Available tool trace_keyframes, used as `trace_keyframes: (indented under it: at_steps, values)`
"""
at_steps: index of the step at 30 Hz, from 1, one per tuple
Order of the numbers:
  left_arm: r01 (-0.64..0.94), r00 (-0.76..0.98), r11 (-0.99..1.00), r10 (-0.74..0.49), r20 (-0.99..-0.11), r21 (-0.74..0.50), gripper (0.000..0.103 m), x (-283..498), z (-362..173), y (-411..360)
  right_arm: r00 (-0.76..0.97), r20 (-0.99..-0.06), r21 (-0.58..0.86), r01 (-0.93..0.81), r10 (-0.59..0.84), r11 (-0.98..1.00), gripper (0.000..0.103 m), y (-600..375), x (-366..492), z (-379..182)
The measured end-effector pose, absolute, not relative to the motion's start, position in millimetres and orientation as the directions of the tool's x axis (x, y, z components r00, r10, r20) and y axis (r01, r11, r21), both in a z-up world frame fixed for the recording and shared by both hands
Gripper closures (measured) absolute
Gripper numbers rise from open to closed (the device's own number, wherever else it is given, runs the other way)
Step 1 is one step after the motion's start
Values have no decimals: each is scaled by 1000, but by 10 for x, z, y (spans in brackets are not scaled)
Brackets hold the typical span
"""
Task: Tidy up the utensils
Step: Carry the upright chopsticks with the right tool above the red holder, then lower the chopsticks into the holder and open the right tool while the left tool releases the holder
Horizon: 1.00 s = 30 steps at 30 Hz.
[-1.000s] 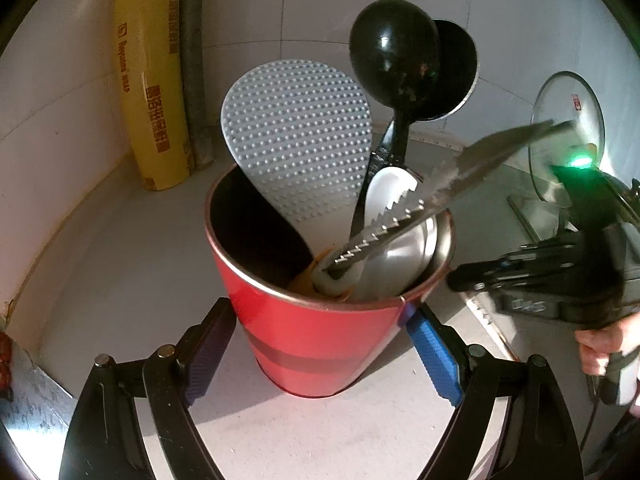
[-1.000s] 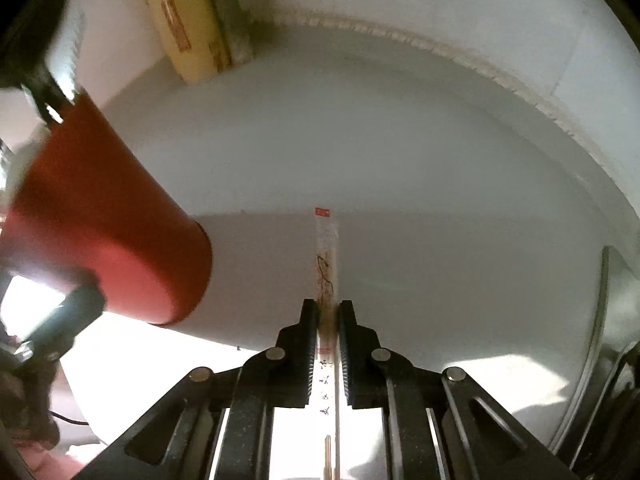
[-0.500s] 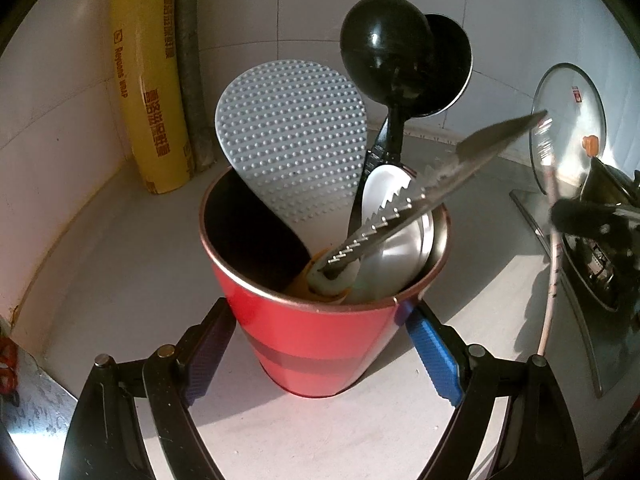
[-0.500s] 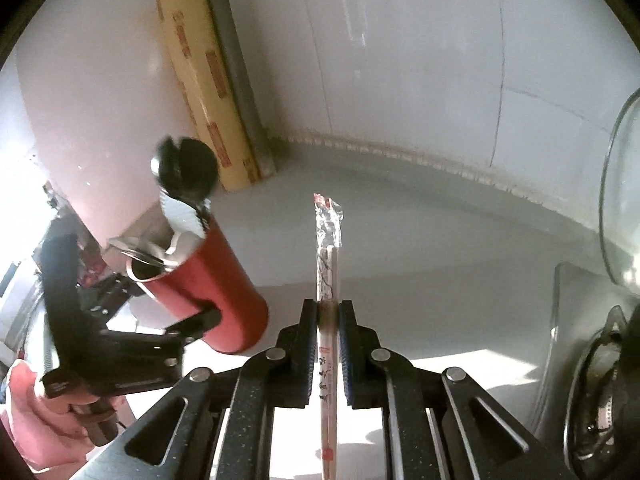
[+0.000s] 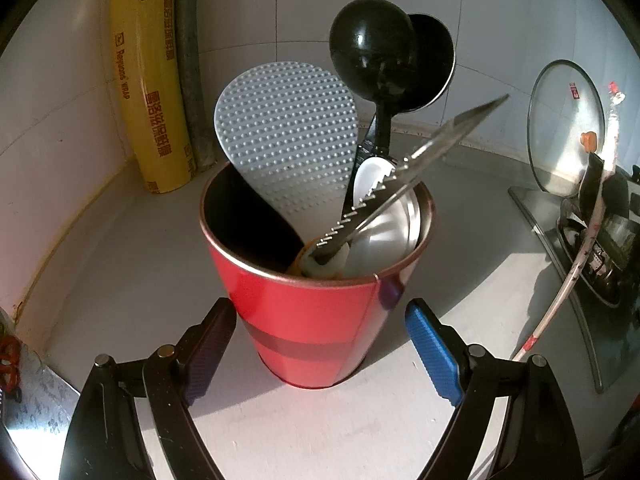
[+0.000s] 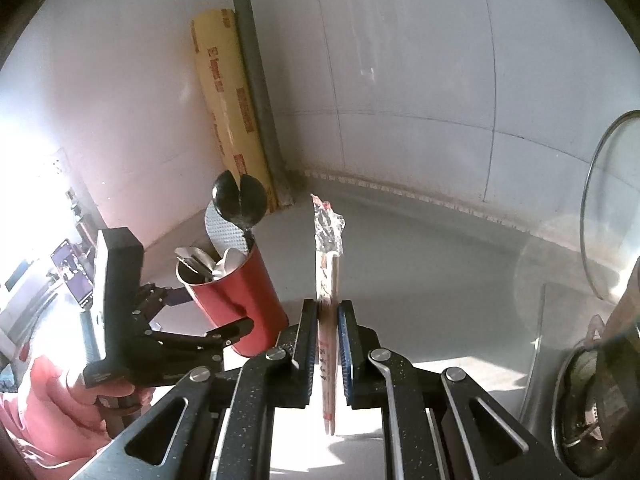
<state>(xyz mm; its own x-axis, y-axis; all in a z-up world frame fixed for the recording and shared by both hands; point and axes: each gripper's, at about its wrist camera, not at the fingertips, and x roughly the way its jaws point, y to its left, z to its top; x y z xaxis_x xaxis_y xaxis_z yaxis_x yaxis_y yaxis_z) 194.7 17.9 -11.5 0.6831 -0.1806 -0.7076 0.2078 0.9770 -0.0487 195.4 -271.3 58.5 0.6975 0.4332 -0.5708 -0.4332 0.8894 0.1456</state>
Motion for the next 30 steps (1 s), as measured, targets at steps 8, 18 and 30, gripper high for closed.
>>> trace_keyframes:
  at_steps: [8,18,30]
  values:
    - [206,685,977,-177,-706,-45,16,1848,-91,154,724,-520,128,-459,453,879,92,-2669,1879,774]
    - [207,683,977,-187,-706,-59,16,1853,-81,171,757,-348,67,-568,553,820,92,-2385,1967,1774]
    - [208,689,976,-194,-699,-66,16,1860,-74,227,691,-332,8,-679,642,734,92,-1695,2109,2051]
